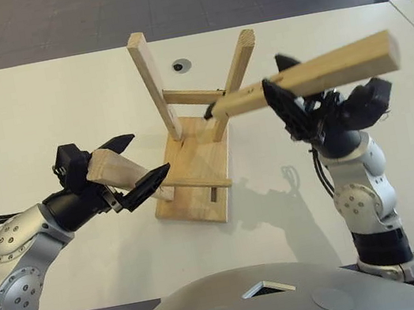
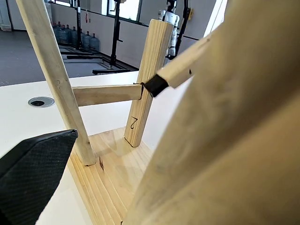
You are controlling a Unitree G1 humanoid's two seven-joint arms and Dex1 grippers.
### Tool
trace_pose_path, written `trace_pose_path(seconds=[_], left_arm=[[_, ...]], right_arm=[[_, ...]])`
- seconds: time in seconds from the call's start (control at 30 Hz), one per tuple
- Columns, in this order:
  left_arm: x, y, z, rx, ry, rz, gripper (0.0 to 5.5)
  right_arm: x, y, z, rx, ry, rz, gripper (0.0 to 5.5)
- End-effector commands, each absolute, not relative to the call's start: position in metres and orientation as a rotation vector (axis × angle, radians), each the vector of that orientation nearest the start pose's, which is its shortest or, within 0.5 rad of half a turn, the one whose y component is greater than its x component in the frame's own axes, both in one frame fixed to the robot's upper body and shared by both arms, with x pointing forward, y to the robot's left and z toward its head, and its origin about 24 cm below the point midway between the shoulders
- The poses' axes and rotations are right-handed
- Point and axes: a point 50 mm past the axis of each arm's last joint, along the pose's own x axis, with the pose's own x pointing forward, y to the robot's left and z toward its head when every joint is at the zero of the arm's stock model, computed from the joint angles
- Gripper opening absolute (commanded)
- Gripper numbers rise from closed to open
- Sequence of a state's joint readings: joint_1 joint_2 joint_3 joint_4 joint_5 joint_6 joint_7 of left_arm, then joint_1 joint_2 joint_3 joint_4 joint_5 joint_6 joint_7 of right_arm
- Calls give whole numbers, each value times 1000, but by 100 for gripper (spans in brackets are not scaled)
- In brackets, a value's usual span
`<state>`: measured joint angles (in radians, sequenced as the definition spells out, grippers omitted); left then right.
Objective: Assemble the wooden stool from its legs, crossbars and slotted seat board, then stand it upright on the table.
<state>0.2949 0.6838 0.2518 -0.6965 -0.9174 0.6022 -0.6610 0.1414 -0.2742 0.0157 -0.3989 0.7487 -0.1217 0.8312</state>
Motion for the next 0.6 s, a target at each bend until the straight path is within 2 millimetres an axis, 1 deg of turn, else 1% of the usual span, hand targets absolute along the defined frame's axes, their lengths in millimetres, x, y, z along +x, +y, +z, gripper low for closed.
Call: trace_pose_path(seconds=[0.03,0.1,0.23,0.37,0.43,0.53,0.6], left_arm=[[164,191,135,-148,198,-911,540],[161,190,134,-153,202,-905,540],[156,187,132,-167,211,-901,540],[155,186,130,-176,216,-897,540],[154,186,130,-181,219,-898,540],[153,186,129,-183,229,-905,540],[154,187,130,-182,231,-907,540]], right_arm=[[183,-158,111,281,-421,999,206],[173,-159,102,269,-368,1051,206],[158,-164,83,243,-282,1099,206],[154,-161,73,247,-253,1129,206],[154,-157,72,251,-261,1141,206],[158,-149,78,259,-296,1155,206],[158,-149,82,257,-302,1161,206]])
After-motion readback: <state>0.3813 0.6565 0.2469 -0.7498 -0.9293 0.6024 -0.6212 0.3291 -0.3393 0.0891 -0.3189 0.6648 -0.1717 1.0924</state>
